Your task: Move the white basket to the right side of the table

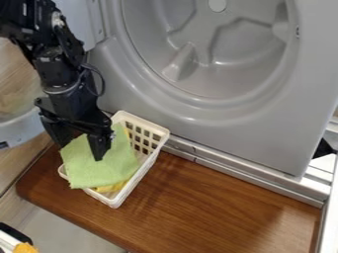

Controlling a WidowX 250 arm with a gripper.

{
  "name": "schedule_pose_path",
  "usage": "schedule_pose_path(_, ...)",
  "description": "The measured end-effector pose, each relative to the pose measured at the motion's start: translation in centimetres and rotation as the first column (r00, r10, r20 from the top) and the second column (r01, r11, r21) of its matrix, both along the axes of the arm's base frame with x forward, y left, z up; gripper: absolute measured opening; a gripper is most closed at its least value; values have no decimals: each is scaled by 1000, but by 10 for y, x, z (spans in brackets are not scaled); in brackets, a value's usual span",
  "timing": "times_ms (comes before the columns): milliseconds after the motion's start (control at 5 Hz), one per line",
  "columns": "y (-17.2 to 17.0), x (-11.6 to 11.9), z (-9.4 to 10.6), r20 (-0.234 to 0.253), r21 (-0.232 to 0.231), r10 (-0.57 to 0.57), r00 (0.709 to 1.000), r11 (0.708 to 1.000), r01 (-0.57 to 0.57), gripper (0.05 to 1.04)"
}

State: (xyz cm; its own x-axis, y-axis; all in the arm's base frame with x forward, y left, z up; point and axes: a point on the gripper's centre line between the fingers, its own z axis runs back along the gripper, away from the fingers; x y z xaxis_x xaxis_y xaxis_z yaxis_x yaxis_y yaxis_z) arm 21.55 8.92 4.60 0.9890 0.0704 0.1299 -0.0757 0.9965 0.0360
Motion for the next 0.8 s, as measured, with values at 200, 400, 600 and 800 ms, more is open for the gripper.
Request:
schedule_pose_path(200, -1, -1, -5, -17, -6, 4, 1000, 1000, -4, 1001)
schedule_pose_path(400, -28, 19, -19, -45, 8, -46, 998, 999, 47, 1001)
schedule_pose_path(600, -47, 38, -39, -76, 9, -56, 996, 998, 57, 1001)
schedule_pose_path(800, -61, 50, -52, -106, 64, -62, 992, 996, 69, 1001)
